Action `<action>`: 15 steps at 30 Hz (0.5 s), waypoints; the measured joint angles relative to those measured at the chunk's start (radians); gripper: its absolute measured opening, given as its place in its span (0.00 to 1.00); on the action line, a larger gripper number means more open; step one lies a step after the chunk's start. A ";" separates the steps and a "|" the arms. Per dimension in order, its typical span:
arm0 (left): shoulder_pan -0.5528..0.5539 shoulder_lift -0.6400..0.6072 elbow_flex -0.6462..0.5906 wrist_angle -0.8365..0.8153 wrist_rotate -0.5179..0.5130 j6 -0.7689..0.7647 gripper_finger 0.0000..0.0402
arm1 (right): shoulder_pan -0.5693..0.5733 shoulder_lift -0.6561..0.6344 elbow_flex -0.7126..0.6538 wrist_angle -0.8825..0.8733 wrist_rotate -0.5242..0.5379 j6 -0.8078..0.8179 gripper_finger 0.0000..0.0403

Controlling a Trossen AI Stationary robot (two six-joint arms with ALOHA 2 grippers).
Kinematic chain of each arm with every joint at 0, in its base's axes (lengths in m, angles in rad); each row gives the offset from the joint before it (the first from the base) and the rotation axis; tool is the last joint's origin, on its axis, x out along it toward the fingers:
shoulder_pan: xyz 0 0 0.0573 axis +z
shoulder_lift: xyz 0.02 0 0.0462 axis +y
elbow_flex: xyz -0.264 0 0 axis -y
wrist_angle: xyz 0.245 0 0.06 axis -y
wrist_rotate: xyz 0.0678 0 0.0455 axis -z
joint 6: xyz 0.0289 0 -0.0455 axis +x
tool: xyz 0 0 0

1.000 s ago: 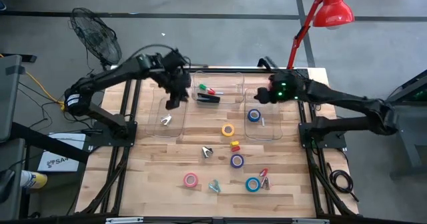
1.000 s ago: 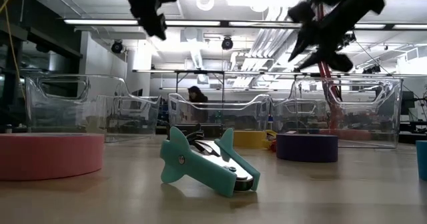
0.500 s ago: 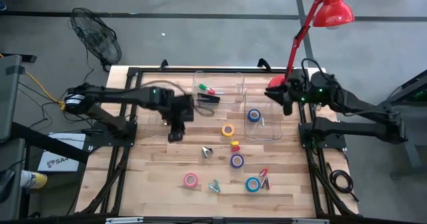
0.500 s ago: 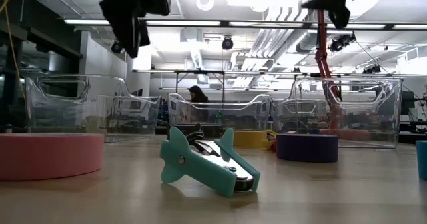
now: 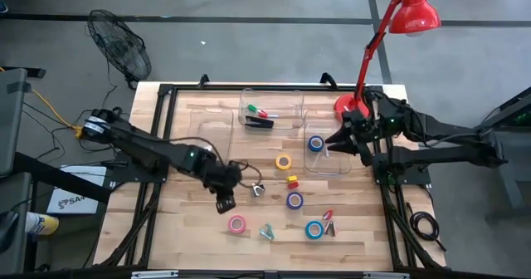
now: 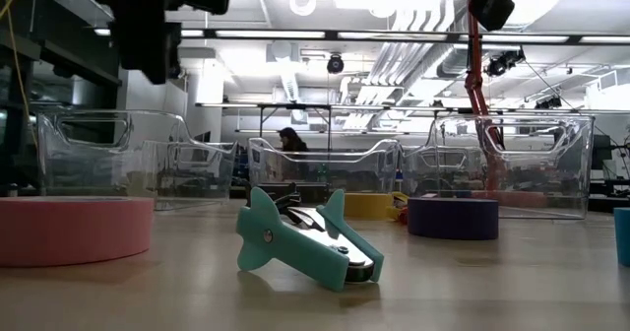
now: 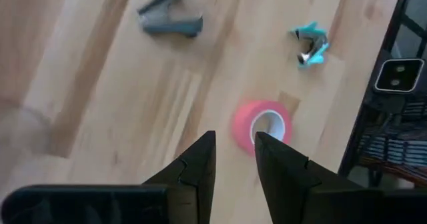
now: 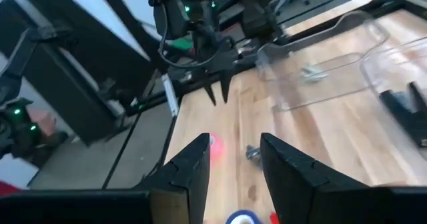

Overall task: Pick and place Stapler, Stapler remover, tape
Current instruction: Put the pink tape into the bottom right transparent bin

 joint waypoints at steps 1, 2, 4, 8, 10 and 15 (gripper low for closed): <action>-0.013 0.010 0.001 0.012 -0.002 -0.028 0.26 | 0.011 0.003 0.000 0.000 0.000 0.000 0.31; -0.026 0.022 0.002 0.016 -0.005 -0.057 0.27 | 0.022 0.005 -0.001 -0.004 0.001 0.000 0.31; -0.046 0.048 0.001 0.010 -0.020 -0.110 0.31 | 0.044 0.010 -0.001 -0.004 0.012 0.001 0.31; -0.069 0.102 0.001 0.018 -0.045 -0.218 0.42 | 0.083 0.009 -0.001 -0.014 0.042 0.021 0.31; -0.069 0.141 0.001 0.044 -0.017 -0.248 0.47 | 0.101 0.008 -0.001 -0.024 0.061 0.022 0.31; -0.067 0.224 0.002 0.125 0.087 -0.260 0.54 | 0.138 0.008 -0.001 -0.024 0.077 0.026 0.31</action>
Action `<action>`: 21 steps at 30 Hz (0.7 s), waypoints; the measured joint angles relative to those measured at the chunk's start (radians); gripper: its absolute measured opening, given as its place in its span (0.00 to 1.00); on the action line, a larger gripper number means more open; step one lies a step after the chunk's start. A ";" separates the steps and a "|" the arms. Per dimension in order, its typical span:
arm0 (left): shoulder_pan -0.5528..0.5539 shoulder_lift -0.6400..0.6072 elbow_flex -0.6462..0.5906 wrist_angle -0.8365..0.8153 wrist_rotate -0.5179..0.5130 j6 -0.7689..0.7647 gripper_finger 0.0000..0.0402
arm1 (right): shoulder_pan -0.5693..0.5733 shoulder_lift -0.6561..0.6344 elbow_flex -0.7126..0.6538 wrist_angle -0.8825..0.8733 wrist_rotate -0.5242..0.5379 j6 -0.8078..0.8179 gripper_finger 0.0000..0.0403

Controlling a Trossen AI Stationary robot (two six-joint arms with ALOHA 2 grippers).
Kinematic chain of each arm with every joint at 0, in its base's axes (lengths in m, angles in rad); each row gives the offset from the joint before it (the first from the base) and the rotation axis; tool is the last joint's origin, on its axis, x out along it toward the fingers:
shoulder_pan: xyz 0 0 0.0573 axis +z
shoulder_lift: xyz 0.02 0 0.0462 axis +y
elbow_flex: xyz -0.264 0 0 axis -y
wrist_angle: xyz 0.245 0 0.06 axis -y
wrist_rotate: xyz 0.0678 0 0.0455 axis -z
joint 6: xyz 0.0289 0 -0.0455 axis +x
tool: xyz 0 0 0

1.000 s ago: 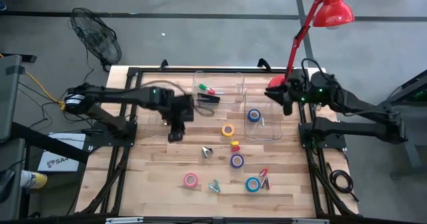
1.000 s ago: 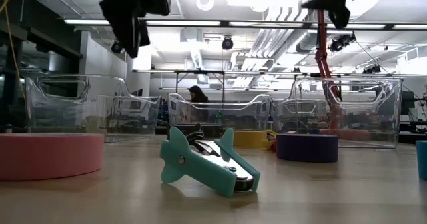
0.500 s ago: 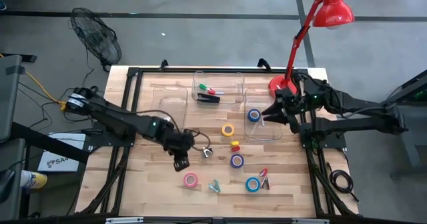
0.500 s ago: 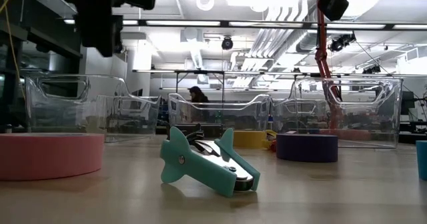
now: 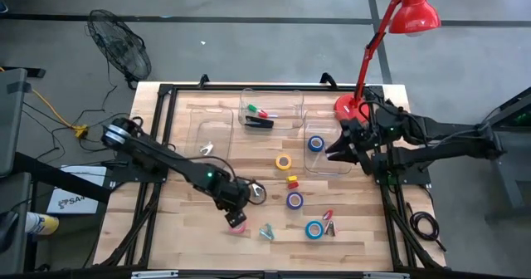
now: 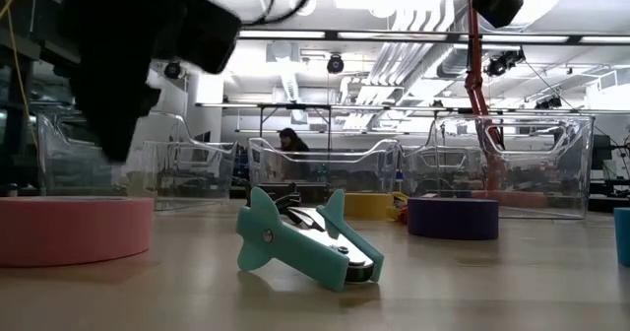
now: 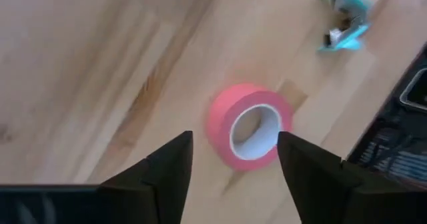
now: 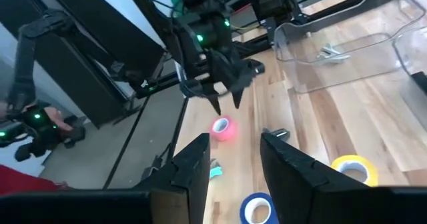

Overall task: Pick and place Stapler, Stapler remover, tape
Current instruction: Put the pink tape into the bottom right transparent bin

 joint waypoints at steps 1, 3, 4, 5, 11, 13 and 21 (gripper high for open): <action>0.000 0.015 -0.001 0.001 0.016 0.001 0.54 | 0.006 0.000 0.000 0.000 0.003 0.006 0.31; 0.000 0.046 0.000 0.026 0.046 0.001 0.54 | 0.019 0.000 0.000 -0.002 0.014 0.007 0.31; 0.000 0.058 0.000 0.018 0.057 0.002 0.54 | 0.025 0.000 0.000 -0.003 0.019 0.008 0.31; 0.000 0.068 -0.001 0.006 0.062 0.002 0.54 | 0.033 0.000 0.000 -0.005 0.030 0.008 0.31; 0.000 0.124 0.000 0.014 0.020 0.011 0.54 | 0.070 -0.001 0.000 -0.015 0.083 0.015 0.31; 0.000 0.135 0.000 0.010 0.003 0.018 0.54 | 0.080 -0.001 0.000 -0.016 0.099 0.023 0.31; -0.001 0.158 0.004 0.000 -0.011 0.102 0.47 | 0.106 -0.001 0.000 -0.025 0.131 0.031 0.31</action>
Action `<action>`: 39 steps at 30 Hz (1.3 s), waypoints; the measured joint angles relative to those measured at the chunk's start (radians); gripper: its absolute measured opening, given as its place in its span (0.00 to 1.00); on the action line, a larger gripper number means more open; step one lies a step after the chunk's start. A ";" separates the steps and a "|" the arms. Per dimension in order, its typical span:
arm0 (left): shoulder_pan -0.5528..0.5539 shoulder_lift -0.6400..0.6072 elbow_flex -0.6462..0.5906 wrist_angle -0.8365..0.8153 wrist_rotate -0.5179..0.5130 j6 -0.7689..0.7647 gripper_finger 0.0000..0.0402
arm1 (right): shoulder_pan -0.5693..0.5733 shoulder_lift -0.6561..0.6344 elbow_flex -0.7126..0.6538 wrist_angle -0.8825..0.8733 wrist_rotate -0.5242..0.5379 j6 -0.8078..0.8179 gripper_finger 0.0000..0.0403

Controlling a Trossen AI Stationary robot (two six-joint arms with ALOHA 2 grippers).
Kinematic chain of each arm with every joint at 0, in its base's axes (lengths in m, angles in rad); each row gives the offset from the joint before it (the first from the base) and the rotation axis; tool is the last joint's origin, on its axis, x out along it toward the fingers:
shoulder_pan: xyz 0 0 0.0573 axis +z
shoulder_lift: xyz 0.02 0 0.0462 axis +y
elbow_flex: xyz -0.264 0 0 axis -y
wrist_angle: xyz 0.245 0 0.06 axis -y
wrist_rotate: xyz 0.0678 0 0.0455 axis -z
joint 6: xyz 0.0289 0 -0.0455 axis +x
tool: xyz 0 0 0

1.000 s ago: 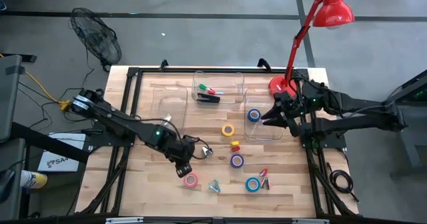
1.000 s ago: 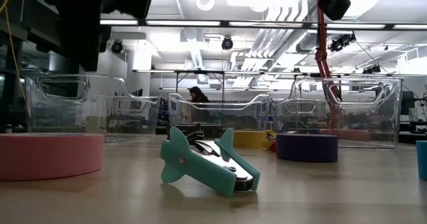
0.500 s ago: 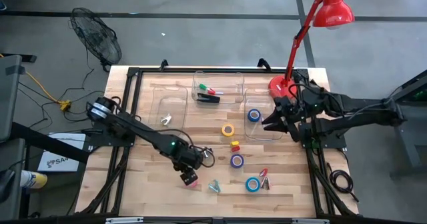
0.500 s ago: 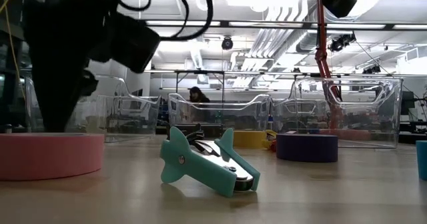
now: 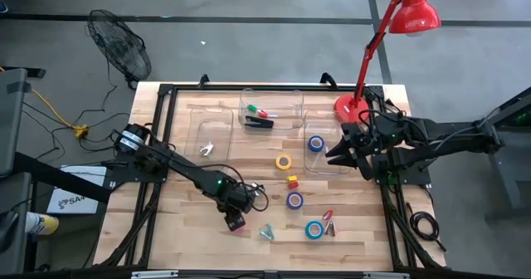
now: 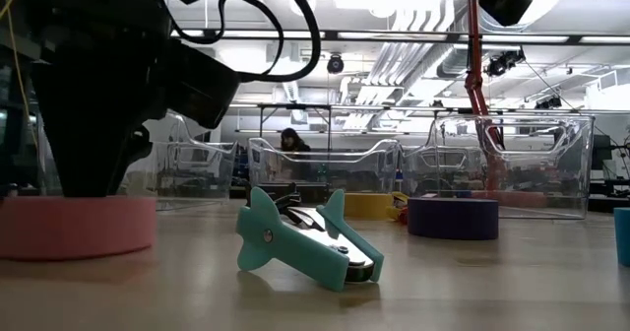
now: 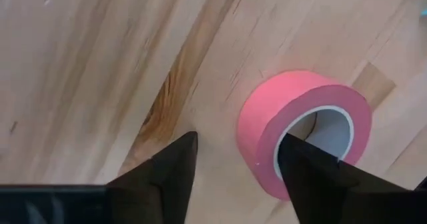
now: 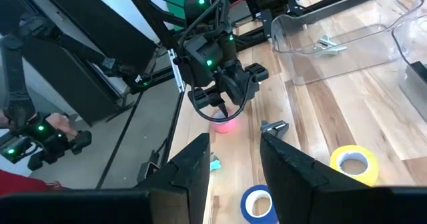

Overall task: Pick and place Stapler, Stapler remover, tape
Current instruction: Put the pink tape into the bottom right transparent bin

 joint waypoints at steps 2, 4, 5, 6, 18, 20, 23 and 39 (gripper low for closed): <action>0.000 0.001 -0.001 -0.005 -0.002 0.023 0.40 | 0.002 0.000 0.000 -0.010 0.011 0.000 0.31; 0.001 0.002 -0.002 -0.010 -0.002 0.045 0.30 | 0.002 0.000 0.000 -0.021 0.024 0.001 0.31; 0.001 0.002 -0.003 -0.013 -0.002 0.052 0.25 | 0.002 0.000 0.000 -0.024 0.033 0.004 0.31; 0.001 0.003 -0.003 -0.016 0.001 0.059 0.19 | 0.002 0.000 0.000 -0.025 0.040 0.004 0.31; 0.001 -0.039 0.146 -0.011 -0.162 0.210 0.08 | 0.002 0.006 0.000 -0.020 0.054 0.003 0.31; 0.001 -0.049 0.201 -0.010 -0.281 0.260 0.08 | 0.002 0.017 0.000 -0.009 0.063 0.003 0.31; 0.003 -0.063 0.301 -0.018 -0.495 0.338 0.08 | 0.002 0.035 0.000 0.015 0.069 0.001 0.31; 0.176 -0.082 0.710 0.147 -0.782 0.887 0.08 | 0.043 0.171 0.000 0.466 -0.028 -0.170 0.31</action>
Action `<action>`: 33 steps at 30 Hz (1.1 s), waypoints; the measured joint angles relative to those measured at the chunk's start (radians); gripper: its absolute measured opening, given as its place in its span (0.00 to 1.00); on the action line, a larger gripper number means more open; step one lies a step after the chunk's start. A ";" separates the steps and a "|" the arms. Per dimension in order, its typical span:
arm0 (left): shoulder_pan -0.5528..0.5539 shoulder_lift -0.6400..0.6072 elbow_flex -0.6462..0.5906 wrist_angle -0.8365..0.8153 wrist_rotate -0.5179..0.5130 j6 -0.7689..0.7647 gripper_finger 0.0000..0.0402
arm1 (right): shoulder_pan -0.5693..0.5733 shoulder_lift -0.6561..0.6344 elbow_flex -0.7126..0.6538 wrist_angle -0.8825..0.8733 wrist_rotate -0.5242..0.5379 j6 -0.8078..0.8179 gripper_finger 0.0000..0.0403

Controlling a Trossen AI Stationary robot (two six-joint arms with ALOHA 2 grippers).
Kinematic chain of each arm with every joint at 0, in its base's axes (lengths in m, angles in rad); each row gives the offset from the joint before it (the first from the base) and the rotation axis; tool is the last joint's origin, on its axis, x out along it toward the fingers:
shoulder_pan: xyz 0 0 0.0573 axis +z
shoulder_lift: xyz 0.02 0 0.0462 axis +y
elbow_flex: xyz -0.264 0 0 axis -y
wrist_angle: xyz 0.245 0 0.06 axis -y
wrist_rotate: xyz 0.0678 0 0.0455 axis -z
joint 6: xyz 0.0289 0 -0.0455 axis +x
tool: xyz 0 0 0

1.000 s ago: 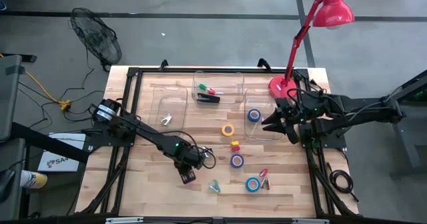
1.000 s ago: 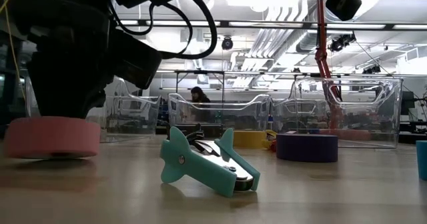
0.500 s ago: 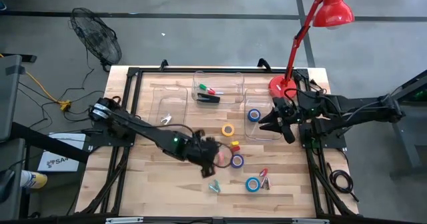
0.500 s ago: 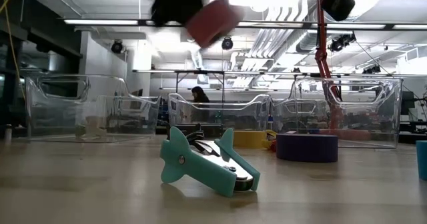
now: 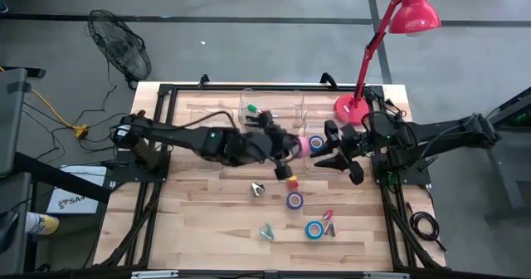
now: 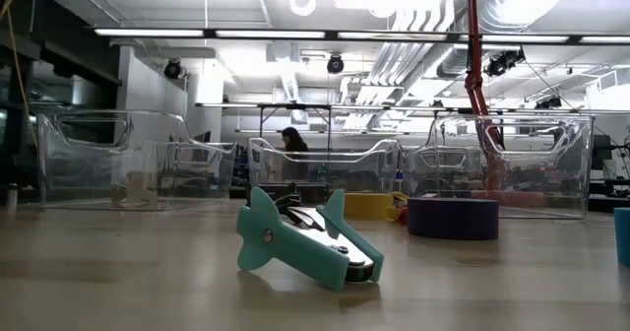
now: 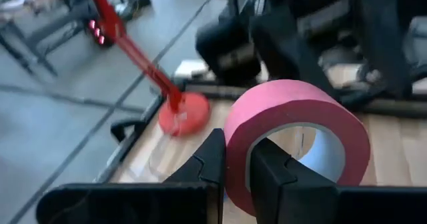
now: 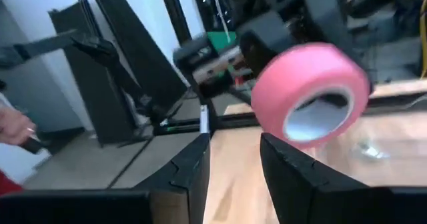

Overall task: Pick and place Stapler, Stapler remover, tape
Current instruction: Put the pink tape into the bottom right transparent bin

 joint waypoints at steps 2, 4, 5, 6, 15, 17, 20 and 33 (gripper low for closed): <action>0.012 0.000 0.006 0.007 0.011 0.017 0.08 | 0.012 0.001 0.000 0.015 0.052 -0.029 0.31; 0.024 0.000 0.006 0.018 0.018 0.026 0.08 | 0.022 0.001 0.000 0.010 0.087 -0.045 0.31; 0.026 0.000 0.006 0.024 0.024 0.033 0.08 | 0.024 0.001 0.000 0.014 0.103 -0.053 0.31; 0.032 0.000 0.006 0.030 0.036 0.040 0.08 | 0.026 0.001 0.000 0.019 0.120 -0.060 0.31; 0.039 0.000 0.006 0.038 0.046 0.050 0.08 | 0.030 0.001 0.000 0.017 0.229 -0.100 0.31; 0.038 0.000 0.006 0.046 0.059 0.048 0.08 | 0.029 0.002 0.000 0.019 0.255 -0.100 0.31; 0.036 0.000 0.006 0.043 0.062 0.047 0.08 | 0.028 0.003 0.000 0.018 0.273 -0.101 0.31; 0.037 0.000 0.006 0.099 0.077 0.048 0.08 | 0.028 0.017 0.000 0.139 0.199 -0.100 0.31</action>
